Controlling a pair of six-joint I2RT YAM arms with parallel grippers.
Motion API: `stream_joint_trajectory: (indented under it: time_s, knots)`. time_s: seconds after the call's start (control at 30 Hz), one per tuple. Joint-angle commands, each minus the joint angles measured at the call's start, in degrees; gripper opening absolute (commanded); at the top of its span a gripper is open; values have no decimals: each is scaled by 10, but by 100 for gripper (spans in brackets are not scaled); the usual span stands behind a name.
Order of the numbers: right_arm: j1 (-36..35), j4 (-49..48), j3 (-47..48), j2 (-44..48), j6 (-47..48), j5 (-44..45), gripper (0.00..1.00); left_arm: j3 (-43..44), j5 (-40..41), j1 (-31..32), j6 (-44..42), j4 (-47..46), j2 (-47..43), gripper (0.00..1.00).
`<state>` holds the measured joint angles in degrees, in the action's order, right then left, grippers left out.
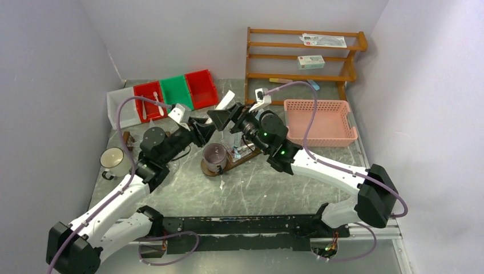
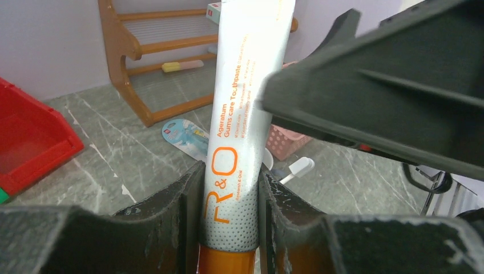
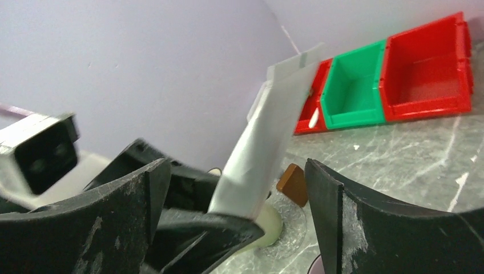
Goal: Prepare toiletry sets of a toothbrush and toothpaste on the tray
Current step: Pick up the toothpaste from the storage box.
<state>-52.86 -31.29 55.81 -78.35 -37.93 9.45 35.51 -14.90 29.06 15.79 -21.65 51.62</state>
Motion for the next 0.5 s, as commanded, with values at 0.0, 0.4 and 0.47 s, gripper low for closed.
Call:
stream_joint_trajectory:
  time_s: [0.0,0.4,0.47]
  knots:
    - [-3,29,19,-11,-54,76,90,-9,85,47,-54,-55,-15,13]
    - [-10,26,15,-22,-82,59,60,-35,148,85,-76,-87,-22,16]
    - [-12,32,22,-27,-80,56,56,-39,148,86,-75,-89,-25,16]
